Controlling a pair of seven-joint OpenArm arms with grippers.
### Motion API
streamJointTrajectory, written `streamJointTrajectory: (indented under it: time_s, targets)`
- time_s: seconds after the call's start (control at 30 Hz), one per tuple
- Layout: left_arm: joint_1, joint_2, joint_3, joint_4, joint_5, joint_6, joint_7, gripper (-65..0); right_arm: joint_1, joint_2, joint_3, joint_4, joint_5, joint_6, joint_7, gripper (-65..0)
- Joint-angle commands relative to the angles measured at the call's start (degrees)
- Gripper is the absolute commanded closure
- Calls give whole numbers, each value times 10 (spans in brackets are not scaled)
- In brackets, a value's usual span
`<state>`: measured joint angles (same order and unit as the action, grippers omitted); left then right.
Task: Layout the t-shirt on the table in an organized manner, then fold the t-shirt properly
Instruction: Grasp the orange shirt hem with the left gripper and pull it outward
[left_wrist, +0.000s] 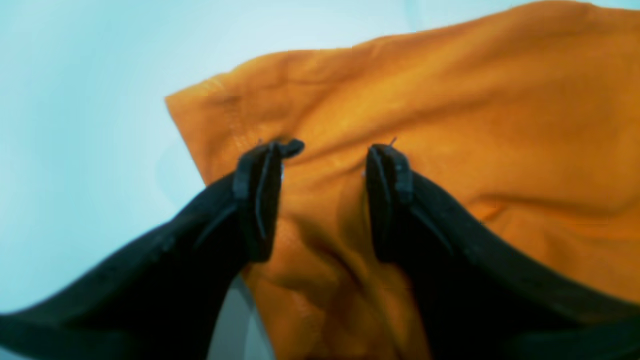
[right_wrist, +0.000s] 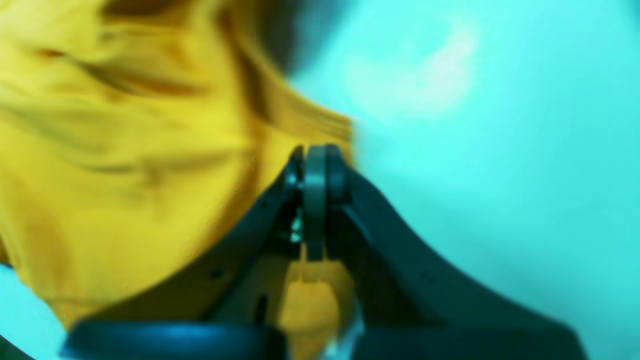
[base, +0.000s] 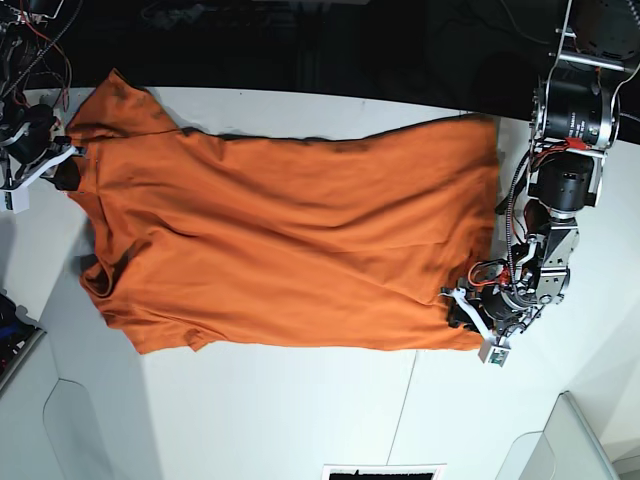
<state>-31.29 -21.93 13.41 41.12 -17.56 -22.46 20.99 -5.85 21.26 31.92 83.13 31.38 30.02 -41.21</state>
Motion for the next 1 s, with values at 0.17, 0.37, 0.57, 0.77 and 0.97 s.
streamJointTrajectory:
  time_s: [0.17, 0.37, 0.57, 0.77, 0.97]
  targets:
    - [-28, -11, -1, 3, 10, 8, 44, -309, 6, 9, 7, 7, 62, -2, 9, 0]
    - [-35, -19, -1, 94, -43, -28, 116, -309, 6, 8, 7, 27, 82, 2, 0, 0]
    - [-7, -39, -2, 236, -175, -107, 169, -309, 11, 6, 7, 75, 111, 9, 12, 0]
    - [25, -10, -1, 291, -188, -113, 170, -309, 80, -13, 0, 53, 80, 9, 26, 0]
    - [30, 50, -1, 253, -174, -112, 165, -309, 168, -26, -92, -25, 16, 8, 50, 0]
